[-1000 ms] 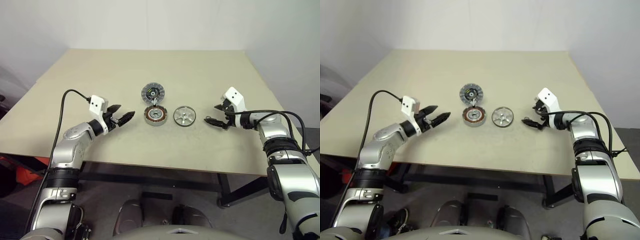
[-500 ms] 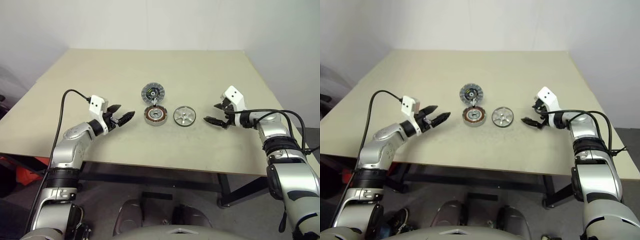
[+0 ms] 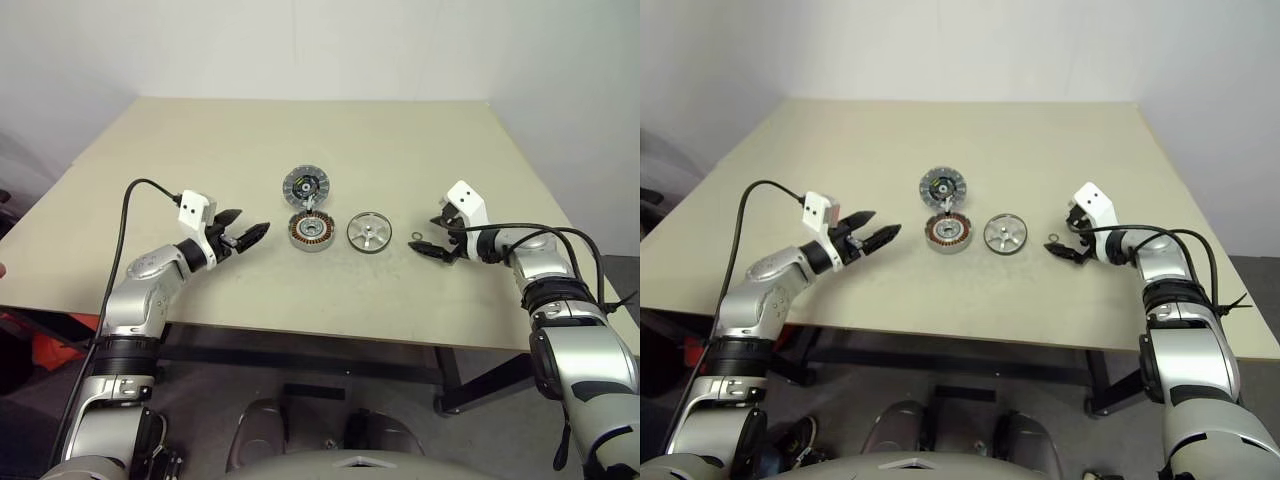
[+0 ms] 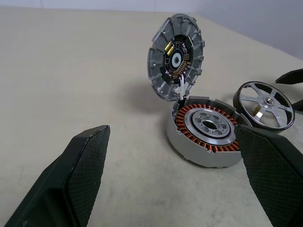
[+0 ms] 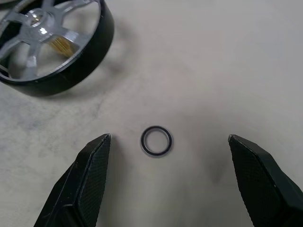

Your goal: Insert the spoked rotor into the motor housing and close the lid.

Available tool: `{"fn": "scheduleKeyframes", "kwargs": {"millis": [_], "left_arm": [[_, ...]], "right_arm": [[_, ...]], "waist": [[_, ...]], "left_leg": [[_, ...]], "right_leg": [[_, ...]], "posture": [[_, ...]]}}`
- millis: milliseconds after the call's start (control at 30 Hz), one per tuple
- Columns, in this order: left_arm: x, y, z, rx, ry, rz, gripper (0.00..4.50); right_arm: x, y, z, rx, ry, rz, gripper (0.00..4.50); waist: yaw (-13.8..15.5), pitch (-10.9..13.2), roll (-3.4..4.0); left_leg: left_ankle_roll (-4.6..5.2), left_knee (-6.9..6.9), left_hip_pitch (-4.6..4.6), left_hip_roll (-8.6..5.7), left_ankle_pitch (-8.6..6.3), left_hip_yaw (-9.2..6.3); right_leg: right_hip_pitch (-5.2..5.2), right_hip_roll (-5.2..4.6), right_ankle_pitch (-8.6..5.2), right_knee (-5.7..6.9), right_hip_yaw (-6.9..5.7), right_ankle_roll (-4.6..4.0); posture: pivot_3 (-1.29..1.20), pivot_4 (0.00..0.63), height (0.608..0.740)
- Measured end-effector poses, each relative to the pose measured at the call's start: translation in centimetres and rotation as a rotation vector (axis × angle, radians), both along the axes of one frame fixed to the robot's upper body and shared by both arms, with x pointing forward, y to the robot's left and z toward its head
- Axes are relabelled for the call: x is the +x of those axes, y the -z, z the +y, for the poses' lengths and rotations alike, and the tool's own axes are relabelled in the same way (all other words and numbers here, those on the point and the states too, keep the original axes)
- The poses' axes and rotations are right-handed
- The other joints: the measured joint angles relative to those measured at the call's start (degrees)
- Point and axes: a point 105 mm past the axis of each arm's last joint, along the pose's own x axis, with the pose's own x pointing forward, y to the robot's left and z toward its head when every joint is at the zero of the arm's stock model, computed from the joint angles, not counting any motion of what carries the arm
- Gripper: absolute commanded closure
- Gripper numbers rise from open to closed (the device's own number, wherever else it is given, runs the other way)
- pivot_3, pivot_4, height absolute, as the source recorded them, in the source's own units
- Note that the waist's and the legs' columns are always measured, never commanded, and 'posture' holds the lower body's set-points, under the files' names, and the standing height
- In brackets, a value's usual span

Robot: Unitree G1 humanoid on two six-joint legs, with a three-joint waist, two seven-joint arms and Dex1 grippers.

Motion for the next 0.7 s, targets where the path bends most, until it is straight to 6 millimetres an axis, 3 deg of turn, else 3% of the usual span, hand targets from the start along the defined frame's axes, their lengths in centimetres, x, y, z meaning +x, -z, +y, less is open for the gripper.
{"fn": "scheduleKeyframes", "kwargs": {"millis": [133,267,567,667,700], "left_arm": [[-0.01,-0.02,-0.01,0.000,0.000,-0.001,0.00],[-0.03,-0.01,-0.01,0.000,0.000,-0.001,0.00],[-0.03,-0.02,-0.01,0.001,0.001,-0.001,0.00],[-0.04,-0.03,-0.02,0.001,0.000,-0.002,0.00],[-0.04,-0.03,-0.01,0.001,0.000,-0.002,0.00]], "right_arm": [[0.02,0.19,0.05,0.001,0.006,0.000,1.56],[0.06,0.21,-0.01,-0.002,0.012,-0.003,3.02],[0.06,0.24,-0.02,-0.006,0.011,-0.002,3.02],[0.06,0.25,0.00,-0.007,0.010,-0.003,3.83],[0.06,0.25,-0.01,-0.007,0.010,-0.003,3.85]], "waist": [[0.0,0.0,0.00],[0.0,0.0,0.00],[0.0,0.0,0.00],[0.0,0.0,0.00],[0.0,0.0,0.00]], "left_leg": [[0.00,0.01,0.00,0.00,0.00,0.00],[0.00,0.01,0.00,0.00,0.00,0.00],[0.00,0.01,0.00,0.00,0.00,0.00],[0.00,0.01,0.00,0.00,0.00,0.01],[0.00,0.01,0.00,0.00,0.00,0.01]], "right_leg": [[0.00,0.00,0.00,0.01,0.00,0.00],[0.00,0.00,0.00,0.01,0.00,0.00],[0.00,0.00,0.00,0.01,0.00,0.00],[0.00,0.00,0.00,0.01,0.00,0.00],[0.00,0.00,0.00,0.01,0.00,0.00]], "posture": [[0.00,0.000,0.740],[0.00,0.000,0.740],[0.00,0.000,0.740],[0.00,0.000,0.740],[0.00,0.000,0.740]]}}
